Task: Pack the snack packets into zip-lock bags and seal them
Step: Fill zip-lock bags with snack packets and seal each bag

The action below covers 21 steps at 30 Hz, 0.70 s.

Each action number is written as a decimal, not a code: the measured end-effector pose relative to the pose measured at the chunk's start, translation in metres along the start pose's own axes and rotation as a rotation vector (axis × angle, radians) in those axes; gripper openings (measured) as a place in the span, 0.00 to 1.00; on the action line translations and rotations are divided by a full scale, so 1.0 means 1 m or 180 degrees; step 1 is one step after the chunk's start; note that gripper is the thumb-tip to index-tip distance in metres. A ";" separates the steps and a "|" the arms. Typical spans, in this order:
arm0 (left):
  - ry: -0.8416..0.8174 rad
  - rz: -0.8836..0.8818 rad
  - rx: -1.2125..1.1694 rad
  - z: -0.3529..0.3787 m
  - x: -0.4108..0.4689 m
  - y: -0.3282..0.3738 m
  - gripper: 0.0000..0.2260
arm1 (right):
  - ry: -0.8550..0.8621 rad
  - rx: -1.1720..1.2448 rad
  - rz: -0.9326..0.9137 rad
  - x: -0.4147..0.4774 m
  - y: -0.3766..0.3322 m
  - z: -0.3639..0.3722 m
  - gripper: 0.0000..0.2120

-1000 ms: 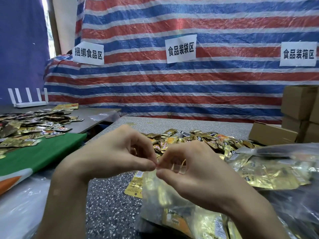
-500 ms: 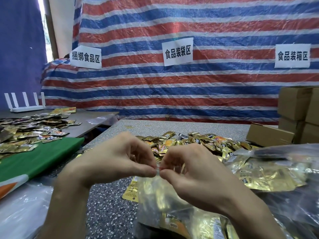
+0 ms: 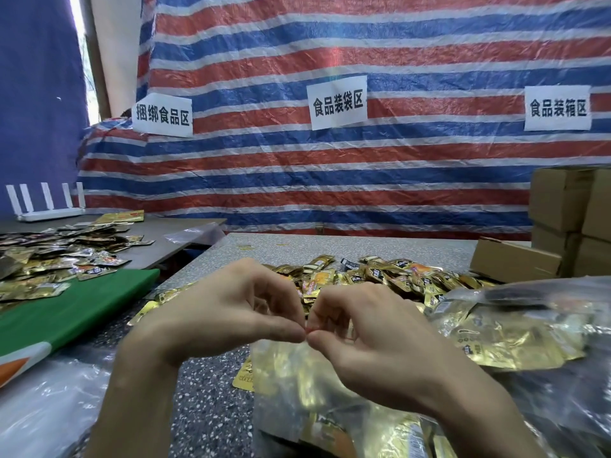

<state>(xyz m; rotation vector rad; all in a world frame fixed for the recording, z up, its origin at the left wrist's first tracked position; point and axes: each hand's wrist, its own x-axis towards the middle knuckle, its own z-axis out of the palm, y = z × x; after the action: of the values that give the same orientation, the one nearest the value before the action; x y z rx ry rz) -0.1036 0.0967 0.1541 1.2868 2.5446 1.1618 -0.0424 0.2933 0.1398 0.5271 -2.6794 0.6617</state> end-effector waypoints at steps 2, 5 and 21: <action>0.0100 -0.0024 0.0120 0.001 0.002 -0.001 0.03 | -0.0004 0.0007 0.0011 -0.001 -0.001 -0.002 0.06; 0.0145 -0.0102 0.0335 0.002 0.003 -0.001 0.03 | -0.0037 -0.0013 0.0035 0.000 0.000 -0.004 0.05; 0.0143 -0.0296 0.0385 0.002 0.001 0.003 0.06 | -0.0058 0.0064 0.0027 0.003 0.009 -0.007 0.06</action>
<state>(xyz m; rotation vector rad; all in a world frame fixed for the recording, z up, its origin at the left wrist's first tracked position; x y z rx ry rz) -0.1011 0.0995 0.1552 1.1632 2.7131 1.0459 -0.0470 0.3032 0.1430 0.5296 -2.6961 0.6900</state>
